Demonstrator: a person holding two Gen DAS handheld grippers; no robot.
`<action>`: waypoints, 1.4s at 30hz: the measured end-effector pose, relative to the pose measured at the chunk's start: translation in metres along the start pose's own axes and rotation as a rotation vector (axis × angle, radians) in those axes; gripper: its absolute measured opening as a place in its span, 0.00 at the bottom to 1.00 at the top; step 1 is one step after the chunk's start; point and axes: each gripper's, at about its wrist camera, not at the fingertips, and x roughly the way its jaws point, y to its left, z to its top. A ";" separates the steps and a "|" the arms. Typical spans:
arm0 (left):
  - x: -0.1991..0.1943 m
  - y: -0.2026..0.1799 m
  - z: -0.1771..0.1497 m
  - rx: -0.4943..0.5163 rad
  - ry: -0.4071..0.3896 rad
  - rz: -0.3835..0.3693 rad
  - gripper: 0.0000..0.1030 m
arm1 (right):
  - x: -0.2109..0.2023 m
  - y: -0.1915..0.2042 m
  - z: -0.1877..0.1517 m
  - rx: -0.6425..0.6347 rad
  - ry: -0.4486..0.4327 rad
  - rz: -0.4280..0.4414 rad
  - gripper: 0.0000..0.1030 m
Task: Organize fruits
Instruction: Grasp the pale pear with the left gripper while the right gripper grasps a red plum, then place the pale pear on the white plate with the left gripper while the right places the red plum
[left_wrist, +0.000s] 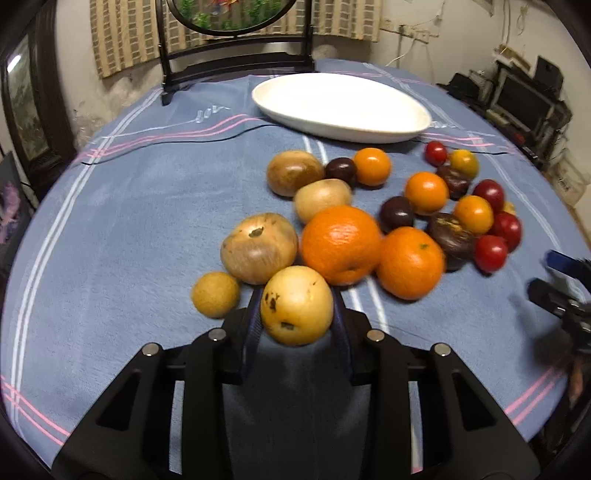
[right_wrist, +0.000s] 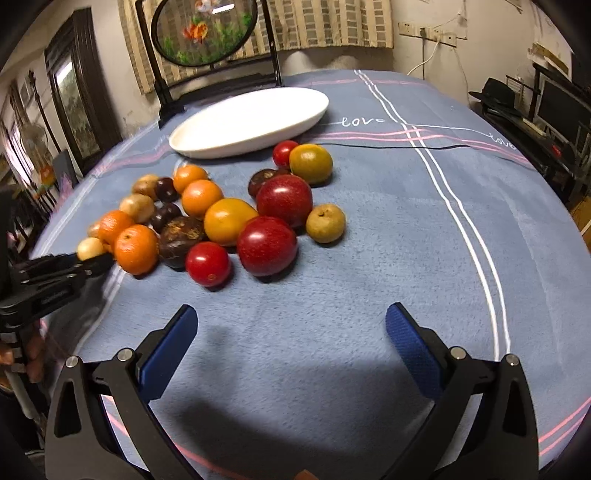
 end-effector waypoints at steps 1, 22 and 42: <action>-0.002 0.001 -0.001 -0.010 0.001 -0.022 0.34 | 0.003 0.001 0.004 -0.021 0.017 0.002 0.99; -0.003 0.002 -0.008 -0.033 -0.011 -0.070 0.35 | 0.037 0.017 0.042 -0.073 0.068 0.030 0.38; -0.036 -0.023 0.112 0.167 -0.182 -0.105 0.35 | -0.024 0.016 0.134 -0.215 -0.196 0.122 0.38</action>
